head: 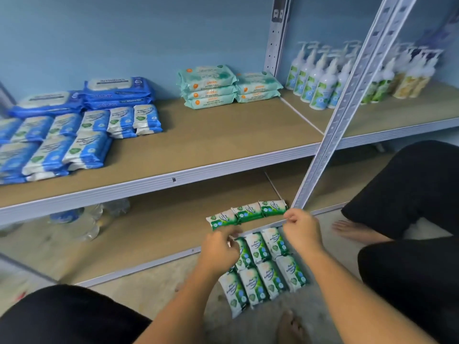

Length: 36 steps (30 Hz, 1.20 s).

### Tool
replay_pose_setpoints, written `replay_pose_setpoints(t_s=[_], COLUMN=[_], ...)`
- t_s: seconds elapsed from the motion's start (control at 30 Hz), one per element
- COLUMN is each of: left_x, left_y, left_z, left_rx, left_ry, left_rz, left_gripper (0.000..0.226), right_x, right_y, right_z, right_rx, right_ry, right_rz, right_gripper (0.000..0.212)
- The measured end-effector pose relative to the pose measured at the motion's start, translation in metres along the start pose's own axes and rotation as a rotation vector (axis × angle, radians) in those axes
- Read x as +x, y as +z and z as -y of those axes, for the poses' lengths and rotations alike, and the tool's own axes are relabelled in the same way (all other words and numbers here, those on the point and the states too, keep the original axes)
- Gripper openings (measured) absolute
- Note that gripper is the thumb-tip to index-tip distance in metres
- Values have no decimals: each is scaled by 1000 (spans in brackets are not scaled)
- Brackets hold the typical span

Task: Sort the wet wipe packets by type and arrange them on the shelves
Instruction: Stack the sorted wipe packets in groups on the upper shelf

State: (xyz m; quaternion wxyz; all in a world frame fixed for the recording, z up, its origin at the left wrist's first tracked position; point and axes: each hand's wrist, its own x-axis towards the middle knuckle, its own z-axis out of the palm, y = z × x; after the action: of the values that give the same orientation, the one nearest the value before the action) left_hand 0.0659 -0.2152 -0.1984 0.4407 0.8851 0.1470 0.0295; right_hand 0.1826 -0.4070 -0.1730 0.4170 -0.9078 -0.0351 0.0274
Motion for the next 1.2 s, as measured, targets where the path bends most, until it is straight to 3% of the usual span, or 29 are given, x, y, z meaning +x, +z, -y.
replay_pose_setpoints(t_s=[0.07, 0.17, 0.3, 0.37, 0.4, 0.5, 0.6, 0.73, 0.83, 0.87, 0.97, 1.13, 1.2], left_x=[-16, -37, -45, -33, -30, -35, -29, -19, -8, -12, -11, -4, -1], left_y=[18, 38, 64, 94, 83, 68, 75, 98, 133, 164, 192, 175, 169], left_z=[41, 86, 132, 183, 165, 124, 104, 132, 180, 224, 242, 199, 189], left_rx=[-54, -56, -11, 71, 79, 112, 175, -40, -149, -185, -281, -287, -243], left_ry=[-251, -445, -652, -771, -797, -774, -717, -726, -717, -734, -826, -893, -886], left_rz=[110, 186, 262, 223, 255, 347, 329, 301, 336, 316, 214, 137, 135], left_gripper=[37, 35, 34, 33, 37, 47, 53, 16, 39, 42, 45, 16, 16], right_x=[-17, -36, -48, -46, -43, -37, -33, -39, -41, -41, -42, -46, -45], right_y=[22, 48, 70, 80, 85, 104, 123, 144, 157, 161, 172, 183, 185], right_z=[-31, -68, -95, -105, -109, -121, -128, -139, -146, -149, -151, -153, -155], right_rx=[32, -3, -156, -189, -195, -286, -454, -560, -547, -542, -549, -559, -563], right_ry=[214, 431, 475, 484, 497, 474, 364, 339, 344, 339, 320, 368, 386], right_rz=[158, 288, 426, 487, 515, 583, 685, 715, 656, 641, 598, 568, 552], right_gripper=[26, 31, 42, 48, 50, 50, 16, 1, 11, 13, 21, 26, 24])
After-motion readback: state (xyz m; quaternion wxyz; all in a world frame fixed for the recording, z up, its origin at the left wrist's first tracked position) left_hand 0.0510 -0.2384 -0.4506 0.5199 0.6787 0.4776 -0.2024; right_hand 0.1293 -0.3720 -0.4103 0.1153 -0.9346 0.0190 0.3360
